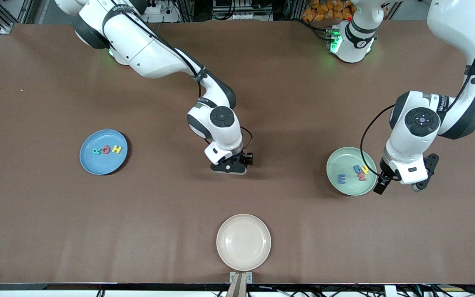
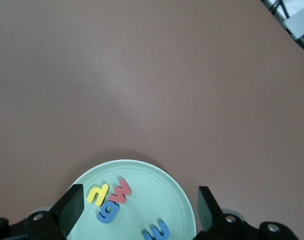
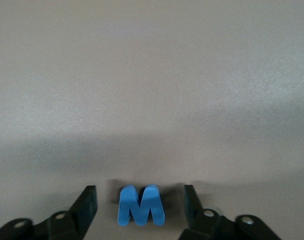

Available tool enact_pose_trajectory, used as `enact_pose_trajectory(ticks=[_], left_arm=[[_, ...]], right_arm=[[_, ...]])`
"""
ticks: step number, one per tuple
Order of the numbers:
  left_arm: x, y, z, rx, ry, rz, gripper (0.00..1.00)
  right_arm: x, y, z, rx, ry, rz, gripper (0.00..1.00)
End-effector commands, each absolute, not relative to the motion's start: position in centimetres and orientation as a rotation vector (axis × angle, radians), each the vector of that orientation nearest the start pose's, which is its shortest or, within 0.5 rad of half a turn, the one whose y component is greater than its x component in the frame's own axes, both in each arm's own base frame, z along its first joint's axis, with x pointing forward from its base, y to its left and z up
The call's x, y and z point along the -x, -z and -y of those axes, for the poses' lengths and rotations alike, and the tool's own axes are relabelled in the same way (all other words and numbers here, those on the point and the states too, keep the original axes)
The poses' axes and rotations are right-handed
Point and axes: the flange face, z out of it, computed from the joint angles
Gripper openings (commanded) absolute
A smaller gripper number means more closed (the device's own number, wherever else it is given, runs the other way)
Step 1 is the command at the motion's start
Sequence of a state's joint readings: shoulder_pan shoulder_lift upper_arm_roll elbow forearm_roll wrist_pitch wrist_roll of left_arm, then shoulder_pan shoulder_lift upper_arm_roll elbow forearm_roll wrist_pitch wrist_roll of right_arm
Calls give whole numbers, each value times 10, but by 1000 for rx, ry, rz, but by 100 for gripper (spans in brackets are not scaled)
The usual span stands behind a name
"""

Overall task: Sort uppercase to blue plate, lowercase to green plate
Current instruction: 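Carry M to the blue plate while the left gripper withdraws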

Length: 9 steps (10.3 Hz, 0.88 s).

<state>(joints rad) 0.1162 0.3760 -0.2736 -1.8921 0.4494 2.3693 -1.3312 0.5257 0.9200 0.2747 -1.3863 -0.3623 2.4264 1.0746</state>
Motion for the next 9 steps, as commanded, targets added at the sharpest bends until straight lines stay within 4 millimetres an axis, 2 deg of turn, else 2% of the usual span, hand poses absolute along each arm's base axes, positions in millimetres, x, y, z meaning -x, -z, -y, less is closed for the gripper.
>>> enact_pose_trajectory(ticks=[1,2,4,5,6,8,9], left_arm=[[-634,-339,83,2775,277,1134,100],[-630,-349,81,2794,235,1050,100],[-624,-362,83,2855,174,926,100],[-620,-368,87,2906,132,804,100],[-608,-385,96,2959,63,689,100],[-583,-420,96,3000,-46,529,100],[-566,-433,97,3013,-44,521,100]], right_arm=[[-553,-180,-508,3030,244,-233,56],[-552,-176,-509,3043,265,-213,46],[-551,-171,-508,3057,277,-193,34],[-551,-170,-508,3060,278,-187,30],[-552,-171,-507,3060,284,-184,24],[-557,-174,-502,3064,282,-193,24],[-559,-179,-500,3064,285,-195,24]])
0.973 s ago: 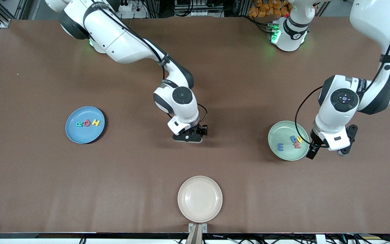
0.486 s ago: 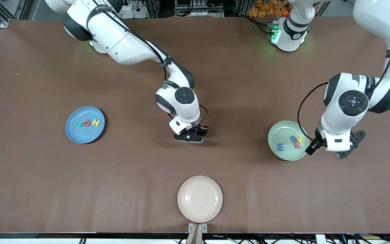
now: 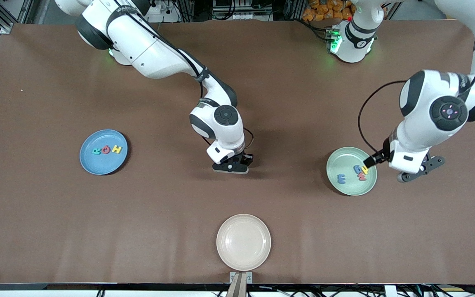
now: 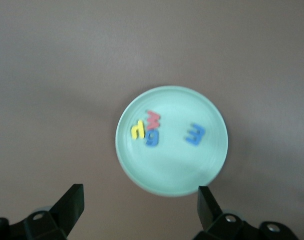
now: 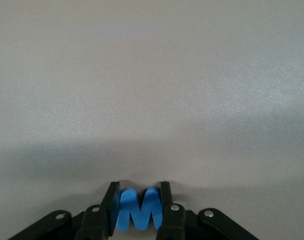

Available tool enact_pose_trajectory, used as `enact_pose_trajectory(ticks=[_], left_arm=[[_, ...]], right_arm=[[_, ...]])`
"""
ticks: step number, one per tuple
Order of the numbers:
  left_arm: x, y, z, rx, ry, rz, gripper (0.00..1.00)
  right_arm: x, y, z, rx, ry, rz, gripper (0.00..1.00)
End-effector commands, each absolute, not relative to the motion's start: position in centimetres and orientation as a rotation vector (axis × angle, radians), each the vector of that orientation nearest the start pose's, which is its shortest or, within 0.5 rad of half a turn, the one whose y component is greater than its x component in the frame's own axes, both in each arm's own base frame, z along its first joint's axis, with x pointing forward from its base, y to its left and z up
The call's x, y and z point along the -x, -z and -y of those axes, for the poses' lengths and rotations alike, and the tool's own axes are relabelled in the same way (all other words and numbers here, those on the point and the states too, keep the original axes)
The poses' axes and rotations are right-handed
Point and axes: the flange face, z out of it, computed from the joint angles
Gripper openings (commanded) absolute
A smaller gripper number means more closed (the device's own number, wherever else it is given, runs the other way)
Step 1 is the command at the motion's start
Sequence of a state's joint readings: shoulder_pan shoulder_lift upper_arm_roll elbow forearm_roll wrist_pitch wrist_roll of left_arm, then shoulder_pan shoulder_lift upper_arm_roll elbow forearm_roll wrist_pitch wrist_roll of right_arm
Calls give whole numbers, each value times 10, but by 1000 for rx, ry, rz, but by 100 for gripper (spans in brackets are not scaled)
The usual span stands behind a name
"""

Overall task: Sort uppercase to blue plate, lowercase to green plate
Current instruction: 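Carry M to the blue plate while the left gripper withdraws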

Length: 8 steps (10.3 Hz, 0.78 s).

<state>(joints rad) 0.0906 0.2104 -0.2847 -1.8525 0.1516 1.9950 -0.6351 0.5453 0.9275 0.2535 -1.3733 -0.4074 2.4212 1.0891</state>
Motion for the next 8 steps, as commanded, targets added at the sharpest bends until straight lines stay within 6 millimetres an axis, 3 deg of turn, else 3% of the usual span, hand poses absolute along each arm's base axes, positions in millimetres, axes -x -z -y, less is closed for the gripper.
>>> enact_pose_trajectory(ticks=[1,2,6,8], left_arm=[[-556,-452,95,3036,-13,495,100],[-557,-472,90,3065,30,503,100],[-572,-539,58,3113,108,204,100],[-572,-566,61,3107,116,120,100]], right_arm=[[-561,-186,-500,3058,292,-198,24],[-564,-194,-497,3067,286,-209,24],[-569,-225,-482,3145,201,-141,24],[-584,-259,-456,3117,26,-50,24]])
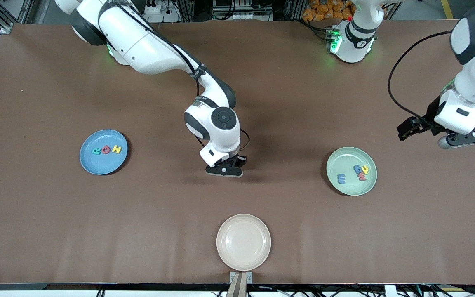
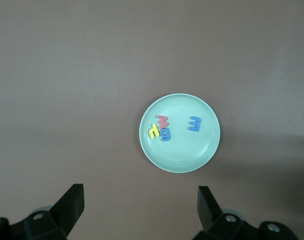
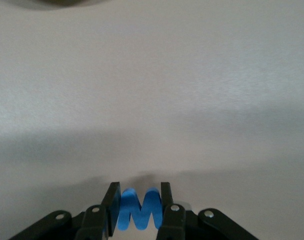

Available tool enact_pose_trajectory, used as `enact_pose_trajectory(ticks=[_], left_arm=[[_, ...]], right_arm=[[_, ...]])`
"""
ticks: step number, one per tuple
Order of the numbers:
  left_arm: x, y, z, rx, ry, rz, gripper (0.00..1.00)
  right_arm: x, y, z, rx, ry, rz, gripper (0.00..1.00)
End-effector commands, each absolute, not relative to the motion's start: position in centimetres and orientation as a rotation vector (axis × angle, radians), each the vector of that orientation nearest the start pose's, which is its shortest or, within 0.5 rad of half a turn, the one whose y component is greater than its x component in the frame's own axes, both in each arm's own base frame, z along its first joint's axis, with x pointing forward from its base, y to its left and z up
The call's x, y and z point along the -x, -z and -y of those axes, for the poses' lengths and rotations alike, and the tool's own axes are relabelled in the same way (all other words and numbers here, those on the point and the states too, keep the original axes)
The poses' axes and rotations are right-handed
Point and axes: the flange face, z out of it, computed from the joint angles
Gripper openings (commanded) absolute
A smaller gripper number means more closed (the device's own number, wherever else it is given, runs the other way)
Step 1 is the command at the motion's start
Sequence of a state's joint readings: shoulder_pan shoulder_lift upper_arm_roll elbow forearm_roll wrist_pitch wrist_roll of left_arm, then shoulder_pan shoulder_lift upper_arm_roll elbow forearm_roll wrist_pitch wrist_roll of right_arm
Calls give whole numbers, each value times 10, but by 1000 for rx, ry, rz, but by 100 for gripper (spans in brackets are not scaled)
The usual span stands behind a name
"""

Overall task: Sort uppercase to blue plate, lowercase to green plate
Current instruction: 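Carry M to the blue plate while the left gripper withdraws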

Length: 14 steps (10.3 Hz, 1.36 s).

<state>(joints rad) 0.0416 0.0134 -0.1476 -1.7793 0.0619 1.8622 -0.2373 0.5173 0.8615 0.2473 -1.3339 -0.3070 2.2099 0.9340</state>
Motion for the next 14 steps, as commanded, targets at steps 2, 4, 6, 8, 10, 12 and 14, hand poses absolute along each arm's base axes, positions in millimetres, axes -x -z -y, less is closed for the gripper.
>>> enact_pose_trajectory(ticks=[2,4,6,8,10,12,14], left_arm=[[-568,-585,68,3116,88,29,100],[-569,-595,70,3133,29,32,100],[-567,-607,79,3142,5,3,100],[-568,-615,77,3140,15,-17,100],[-567,-617,75,3131,22,-53,100],[-567,-626,65,3135,47,-41,100],[-567,-625,63,3133,45,-36,100]], right_arm=[[-593,-284,-421,3141,-113,52,24],[-596,-306,-378,3192,-244,154,25],[-596,-308,-331,3213,-301,263,25],[-594,-299,-283,3243,-370,356,26],[-584,-296,-232,3238,-458,455,29],[-562,-298,-188,3250,-530,515,29],[-561,-293,-141,3229,-584,627,29]])
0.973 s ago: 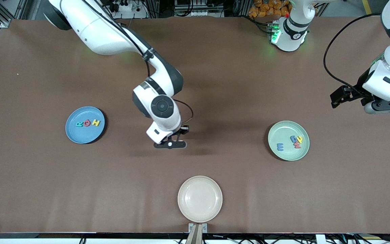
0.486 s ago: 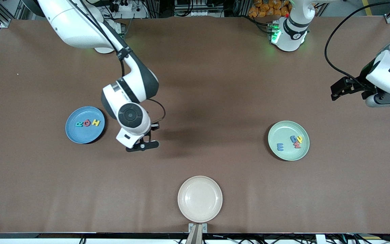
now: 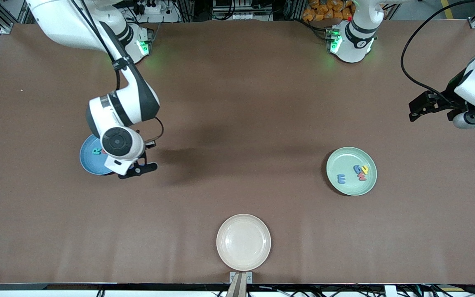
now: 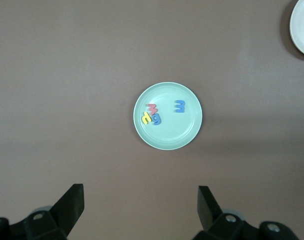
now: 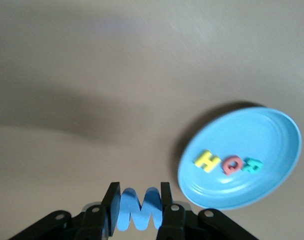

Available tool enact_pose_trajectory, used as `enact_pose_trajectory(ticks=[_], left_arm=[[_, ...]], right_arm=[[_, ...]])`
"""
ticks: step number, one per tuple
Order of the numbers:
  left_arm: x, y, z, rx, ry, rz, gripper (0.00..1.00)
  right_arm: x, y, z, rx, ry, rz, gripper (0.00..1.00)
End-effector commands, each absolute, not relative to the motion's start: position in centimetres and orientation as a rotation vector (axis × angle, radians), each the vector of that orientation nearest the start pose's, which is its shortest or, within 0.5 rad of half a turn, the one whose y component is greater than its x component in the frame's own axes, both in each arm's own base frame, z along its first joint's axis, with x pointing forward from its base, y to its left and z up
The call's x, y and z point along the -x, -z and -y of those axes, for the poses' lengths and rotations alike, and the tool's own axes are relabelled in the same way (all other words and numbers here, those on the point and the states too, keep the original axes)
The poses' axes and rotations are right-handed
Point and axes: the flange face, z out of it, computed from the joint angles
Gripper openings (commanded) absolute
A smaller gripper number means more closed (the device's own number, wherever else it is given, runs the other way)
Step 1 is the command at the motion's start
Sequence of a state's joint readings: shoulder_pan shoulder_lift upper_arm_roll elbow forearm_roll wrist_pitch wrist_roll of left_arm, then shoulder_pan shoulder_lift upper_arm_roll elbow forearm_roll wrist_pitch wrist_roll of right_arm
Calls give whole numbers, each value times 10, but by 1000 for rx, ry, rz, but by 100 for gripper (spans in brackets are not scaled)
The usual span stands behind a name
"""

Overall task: Sort uppercase to blue plate, lowercase to green plate
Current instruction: 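Lower M onto the blue plate and open the right gripper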

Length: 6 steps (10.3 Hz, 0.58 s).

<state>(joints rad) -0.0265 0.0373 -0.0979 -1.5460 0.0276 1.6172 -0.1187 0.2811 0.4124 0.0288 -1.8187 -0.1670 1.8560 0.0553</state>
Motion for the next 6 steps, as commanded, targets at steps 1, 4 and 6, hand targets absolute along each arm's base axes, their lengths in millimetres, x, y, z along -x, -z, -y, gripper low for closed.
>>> enact_pose_trajectory(ticks=[1,4,6], left_arm=[[-567,-625,64,3133,45,-36,100],[-567,-622,66,3105,40,-51,100],[-567,-620,69,3105,36,-58,100]], right_arm=[[-558,-294,-121,3213,-585,665,28],[-544,-278,-63,3184,-524,776,28],[-540,-269,-39,3223,-487,783,29]])
